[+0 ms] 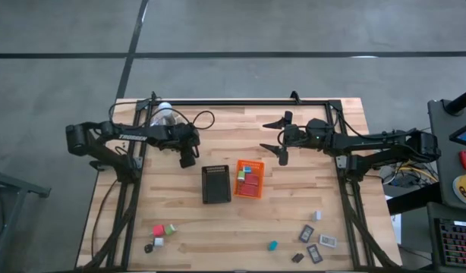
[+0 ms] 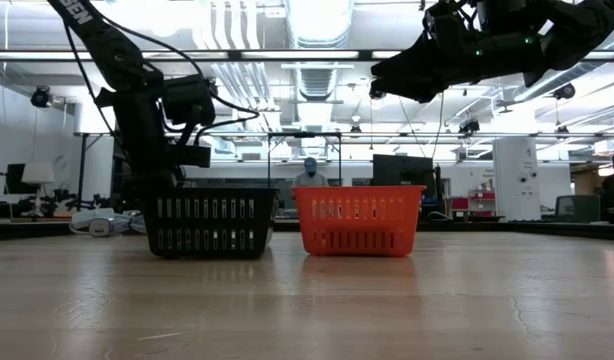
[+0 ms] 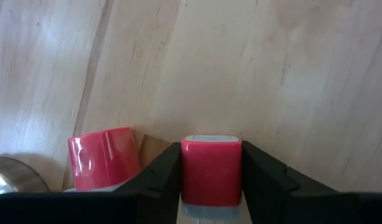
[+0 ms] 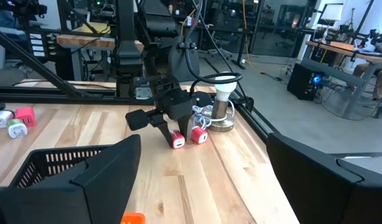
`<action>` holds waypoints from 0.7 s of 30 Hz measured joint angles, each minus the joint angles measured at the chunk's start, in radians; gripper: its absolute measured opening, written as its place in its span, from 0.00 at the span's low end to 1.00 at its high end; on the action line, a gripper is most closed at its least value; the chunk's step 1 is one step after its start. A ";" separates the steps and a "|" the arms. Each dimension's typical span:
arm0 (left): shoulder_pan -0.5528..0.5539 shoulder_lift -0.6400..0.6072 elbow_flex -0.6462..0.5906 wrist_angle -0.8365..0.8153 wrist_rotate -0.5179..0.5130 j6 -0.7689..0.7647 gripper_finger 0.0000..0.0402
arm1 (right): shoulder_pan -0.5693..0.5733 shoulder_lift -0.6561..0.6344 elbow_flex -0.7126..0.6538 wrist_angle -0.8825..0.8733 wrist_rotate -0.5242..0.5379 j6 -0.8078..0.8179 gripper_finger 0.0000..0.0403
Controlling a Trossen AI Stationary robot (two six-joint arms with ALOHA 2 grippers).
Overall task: Pick & Place Office items
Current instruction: Put the bottom light pink charger adapter into the orange bin
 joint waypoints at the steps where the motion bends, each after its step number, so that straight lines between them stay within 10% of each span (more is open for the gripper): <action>1: 0.000 0.000 0.000 0.000 0.000 0.000 0.33 | 0.000 0.000 0.000 0.000 0.000 0.000 0.85; 21: -0.005 -0.006 0.171 -0.091 0.027 -0.011 0.34 | 0.001 0.001 0.000 0.000 0.000 0.000 0.85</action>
